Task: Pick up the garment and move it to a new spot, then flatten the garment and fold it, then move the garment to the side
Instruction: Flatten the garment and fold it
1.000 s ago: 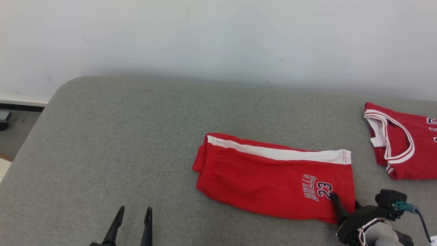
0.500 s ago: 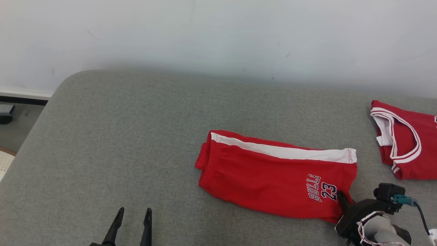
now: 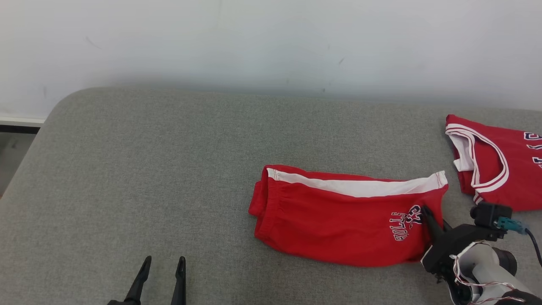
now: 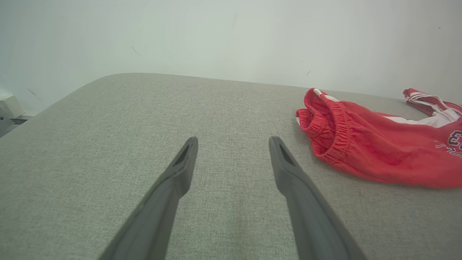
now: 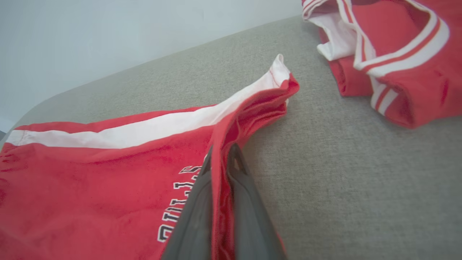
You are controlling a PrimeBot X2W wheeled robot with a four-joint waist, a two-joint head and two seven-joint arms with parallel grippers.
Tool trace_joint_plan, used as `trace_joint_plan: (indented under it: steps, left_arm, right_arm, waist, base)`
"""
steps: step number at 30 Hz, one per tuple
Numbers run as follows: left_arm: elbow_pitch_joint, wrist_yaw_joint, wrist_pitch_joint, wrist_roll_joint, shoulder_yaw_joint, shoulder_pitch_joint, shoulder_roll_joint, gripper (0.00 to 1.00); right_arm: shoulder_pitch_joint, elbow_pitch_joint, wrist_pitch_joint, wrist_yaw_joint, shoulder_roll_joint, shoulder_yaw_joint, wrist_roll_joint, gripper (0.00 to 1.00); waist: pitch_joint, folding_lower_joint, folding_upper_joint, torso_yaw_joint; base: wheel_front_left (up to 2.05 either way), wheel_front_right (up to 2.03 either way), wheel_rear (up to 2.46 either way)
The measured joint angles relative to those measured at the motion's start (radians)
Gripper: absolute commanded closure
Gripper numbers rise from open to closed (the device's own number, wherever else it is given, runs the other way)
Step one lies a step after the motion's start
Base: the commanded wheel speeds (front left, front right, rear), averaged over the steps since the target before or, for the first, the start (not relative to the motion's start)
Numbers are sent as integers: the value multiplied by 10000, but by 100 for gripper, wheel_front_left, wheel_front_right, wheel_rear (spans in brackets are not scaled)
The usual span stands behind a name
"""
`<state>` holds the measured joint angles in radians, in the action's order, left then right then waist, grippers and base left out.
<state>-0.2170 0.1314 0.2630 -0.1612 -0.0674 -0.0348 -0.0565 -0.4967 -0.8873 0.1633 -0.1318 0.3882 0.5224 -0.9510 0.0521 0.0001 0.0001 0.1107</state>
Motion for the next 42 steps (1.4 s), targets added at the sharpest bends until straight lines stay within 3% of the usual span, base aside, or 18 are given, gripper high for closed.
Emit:
trace_joint_plan:
  steps: [9,16,27,36,37,38,39,42]
  left_arm:
    - [-127,0,0,-56,-215,142,12,0]
    - [-232,0,0,-165,-424,184,23,0]
    - [-393,0,-2,-270,-888,436,50,0]
    - [-466,0,0,-445,-949,632,52,0]
    - [-468,0,0,-445,-938,634,54,0]
    - [-474,0,0,-445,-918,636,54,0]
    - [-479,0,0,-445,-884,637,54,0]
    - [-470,0,0,-445,-765,630,54,0]
  right_arm:
    - [-145,2253,-499,0,-79,433,-270,100]
    - [-168,3106,-934,0,-1012,696,-205,100]
    - [-412,1557,-918,0,-2523,535,-46,100]
    - [-904,-61,-307,0,-3154,677,25,100]
    - [-975,-144,-293,0,-3175,709,-6,69]
    - [-1018,-205,-267,0,-3196,763,-44,44]
    - [-1023,-222,-244,0,-3216,863,-71,0]
    - [-1037,-54,-75,0,-3262,1133,-155,0]
  waist:
    - [-100,0,0,176]
    - [-167,-1,0,635]
    - [-116,0,0,1429]
    - [71,0,0,1861]
    - [88,0,0,1862]
    - [95,0,0,1849]
    - [96,0,0,1825]
    - [85,0,0,1709]
  base:
    - [0,0,0]
    - [0,0,0]
    - [0,0,0]
    - [0,0,0]
    - [0,0,0]
    - [0,0,0]
    - [0,0,0]
    - [0,0,0]
